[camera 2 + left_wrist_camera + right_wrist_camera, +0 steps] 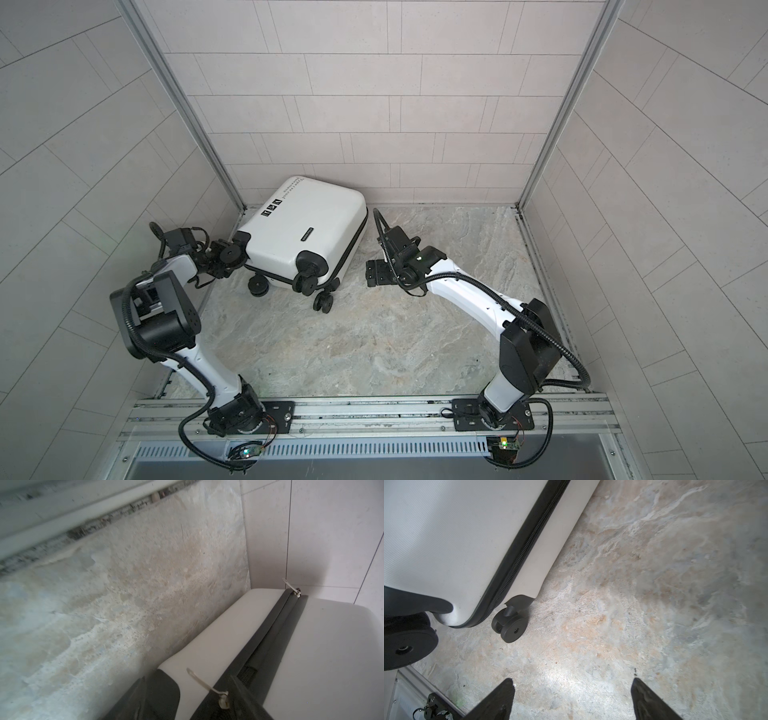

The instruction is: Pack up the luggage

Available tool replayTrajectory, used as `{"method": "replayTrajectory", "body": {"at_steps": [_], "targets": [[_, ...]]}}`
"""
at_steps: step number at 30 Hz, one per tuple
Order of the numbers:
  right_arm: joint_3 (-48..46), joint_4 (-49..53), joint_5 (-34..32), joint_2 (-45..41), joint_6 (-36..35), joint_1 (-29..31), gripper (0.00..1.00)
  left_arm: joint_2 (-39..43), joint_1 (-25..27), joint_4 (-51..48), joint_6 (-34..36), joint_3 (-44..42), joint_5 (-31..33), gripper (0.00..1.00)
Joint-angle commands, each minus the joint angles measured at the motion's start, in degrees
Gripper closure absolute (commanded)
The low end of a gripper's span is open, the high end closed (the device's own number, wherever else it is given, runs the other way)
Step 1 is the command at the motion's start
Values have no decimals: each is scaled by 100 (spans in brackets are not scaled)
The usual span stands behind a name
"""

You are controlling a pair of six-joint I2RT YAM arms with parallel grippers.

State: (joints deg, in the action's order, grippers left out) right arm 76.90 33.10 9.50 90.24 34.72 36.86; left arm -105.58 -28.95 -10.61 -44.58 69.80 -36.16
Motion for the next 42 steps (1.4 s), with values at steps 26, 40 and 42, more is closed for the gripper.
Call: {"method": "replayTrajectory", "body": {"at_steps": [26, 40, 42], "targets": [[1212, 1065, -333, -3, -1245, -415, 4, 1786, 2288, 240, 52, -1468, 355, 33], [2350, 1941, -759, 1096, -2045, -513, 4, 4488, 3096, -2737, 1232, -1268, 1937, 25], [2403, 1985, -730, 1202, -2067, -513, 4, 4710, 3570, -2994, 1185, -1298, 2222, 25]]}}
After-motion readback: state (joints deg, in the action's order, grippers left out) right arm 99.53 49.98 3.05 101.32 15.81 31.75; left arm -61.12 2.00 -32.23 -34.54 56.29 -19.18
